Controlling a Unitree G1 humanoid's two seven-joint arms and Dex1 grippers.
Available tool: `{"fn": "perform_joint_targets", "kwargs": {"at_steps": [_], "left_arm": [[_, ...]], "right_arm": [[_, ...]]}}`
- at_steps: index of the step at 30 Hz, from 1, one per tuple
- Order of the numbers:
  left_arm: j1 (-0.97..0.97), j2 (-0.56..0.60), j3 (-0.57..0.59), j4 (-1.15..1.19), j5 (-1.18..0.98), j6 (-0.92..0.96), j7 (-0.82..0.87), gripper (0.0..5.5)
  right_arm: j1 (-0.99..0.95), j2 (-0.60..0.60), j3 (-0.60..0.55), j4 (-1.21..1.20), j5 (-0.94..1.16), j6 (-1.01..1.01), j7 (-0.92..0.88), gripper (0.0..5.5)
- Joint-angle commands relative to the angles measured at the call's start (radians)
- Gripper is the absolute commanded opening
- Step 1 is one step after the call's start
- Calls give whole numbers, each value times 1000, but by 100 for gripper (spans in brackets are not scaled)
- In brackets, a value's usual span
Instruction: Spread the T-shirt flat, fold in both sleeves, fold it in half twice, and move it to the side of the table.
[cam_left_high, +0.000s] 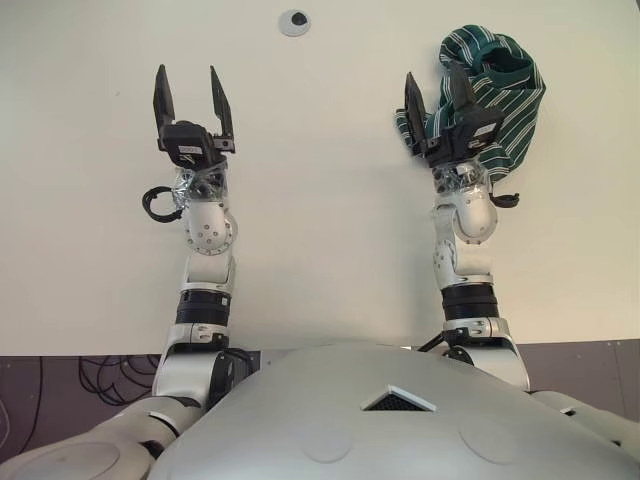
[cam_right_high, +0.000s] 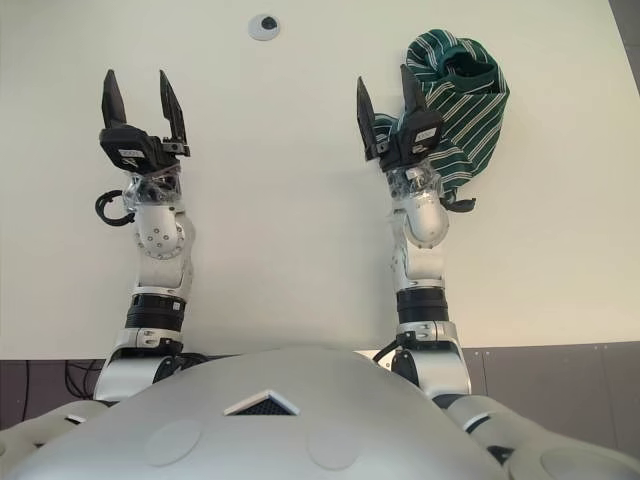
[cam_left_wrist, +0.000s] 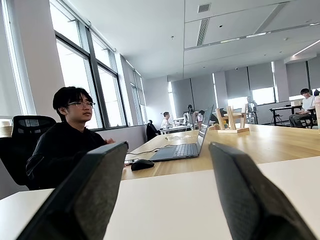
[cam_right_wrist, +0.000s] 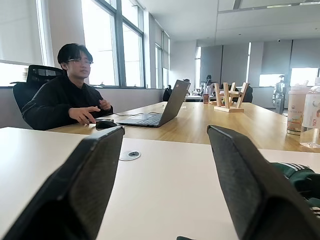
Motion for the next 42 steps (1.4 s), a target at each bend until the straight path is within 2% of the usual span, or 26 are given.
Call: {"fn": "perform_joint_targets", "kwargs": {"at_steps": [1, 8, 13, 17, 19, 27, 39, 42], "left_arm": [[11, -15, 12, -31, -2, 42, -13, 296], [5, -29, 21, 4, 14, 44, -14, 296], [-17, -58, -6, 81, -57, -21, -99, 296], [-54, -68, 62, 159, -40, -51, -17, 296], [-75, -78, 76, 193, -77, -90, -38, 296], [-89, -119, 28, 263, -103, -246, -145, 296], [-98, -122, 36, 292, -103, -271, -162, 296], [-98, -118, 37, 274, -100, -262, -164, 296]], "right_arm": [[7, -16, 10, -27, 9, 40, -3, 305], [13, -20, 20, -35, 16, 50, 7, 305], [-27, -12, 15, 81, 22, -1, 21, 305], [-62, -1, 15, 156, 47, -61, 62, 305], [-73, 0, 22, 177, 53, -101, 84, 305], [-98, 9, 84, 270, 12, -192, 126, 305], [-115, 7, 88, 319, 6, -223, 120, 305], [-119, -35, 69, 263, 5, -227, 113, 305]]}}
